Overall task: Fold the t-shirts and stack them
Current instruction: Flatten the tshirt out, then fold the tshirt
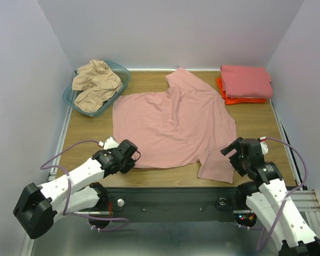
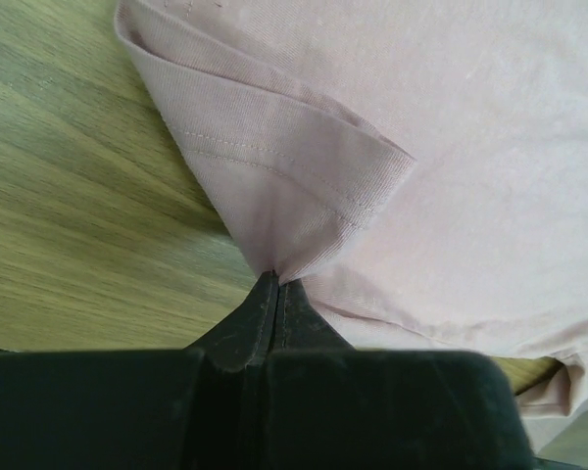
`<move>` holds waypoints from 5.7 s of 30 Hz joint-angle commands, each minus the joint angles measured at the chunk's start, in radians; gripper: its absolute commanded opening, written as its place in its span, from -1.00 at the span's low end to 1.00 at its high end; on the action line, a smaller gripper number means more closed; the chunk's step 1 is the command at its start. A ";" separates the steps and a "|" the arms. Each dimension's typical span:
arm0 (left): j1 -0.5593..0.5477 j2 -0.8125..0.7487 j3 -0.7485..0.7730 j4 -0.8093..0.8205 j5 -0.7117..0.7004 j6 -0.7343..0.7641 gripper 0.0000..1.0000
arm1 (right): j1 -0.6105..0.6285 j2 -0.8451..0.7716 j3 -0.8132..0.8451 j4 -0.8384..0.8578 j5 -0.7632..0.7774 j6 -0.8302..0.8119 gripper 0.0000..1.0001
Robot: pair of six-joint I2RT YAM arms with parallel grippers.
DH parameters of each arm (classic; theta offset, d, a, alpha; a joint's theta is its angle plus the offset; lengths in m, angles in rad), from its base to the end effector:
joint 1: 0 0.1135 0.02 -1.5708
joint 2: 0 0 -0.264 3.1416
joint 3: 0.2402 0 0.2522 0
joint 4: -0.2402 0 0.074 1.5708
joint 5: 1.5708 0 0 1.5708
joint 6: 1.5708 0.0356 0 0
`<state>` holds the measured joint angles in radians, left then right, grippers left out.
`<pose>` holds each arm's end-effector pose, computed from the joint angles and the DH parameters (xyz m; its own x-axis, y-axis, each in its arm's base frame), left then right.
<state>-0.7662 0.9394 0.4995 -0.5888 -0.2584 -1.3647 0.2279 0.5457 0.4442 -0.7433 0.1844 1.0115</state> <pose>0.1268 -0.1094 0.1837 -0.6895 -0.6498 -0.3198 -0.4864 0.7427 -0.4602 0.1149 0.0200 0.2039 -0.4743 0.7454 -0.4685 0.5626 0.6659 0.4900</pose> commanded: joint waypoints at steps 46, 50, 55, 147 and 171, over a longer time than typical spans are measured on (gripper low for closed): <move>-0.005 -0.117 0.014 -0.079 -0.081 -0.123 -1.00 | -0.001 0.007 0.157 -0.112 0.095 -0.040 -0.99; -0.005 -0.105 0.020 -0.074 -0.038 -0.116 -1.00 | -0.001 -0.055 0.195 -0.252 0.055 0.039 -0.99; -0.007 -0.113 -0.007 -0.078 0.013 -0.126 -1.00 | -0.001 -0.124 0.306 -0.470 0.094 0.075 -0.99; 0.363 0.374 0.088 0.517 0.217 0.443 0.97 | -0.022 0.803 0.295 0.453 -0.258 -0.320 1.00; 0.364 0.394 0.057 0.486 0.179 0.447 0.97 | -0.021 1.045 0.530 0.590 -0.230 -0.320 1.00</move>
<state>-0.4023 1.3262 0.5983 -0.0490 -0.0551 -0.9325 0.2104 1.5417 0.8635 -0.2543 -0.0673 0.6891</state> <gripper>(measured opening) 0.985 0.996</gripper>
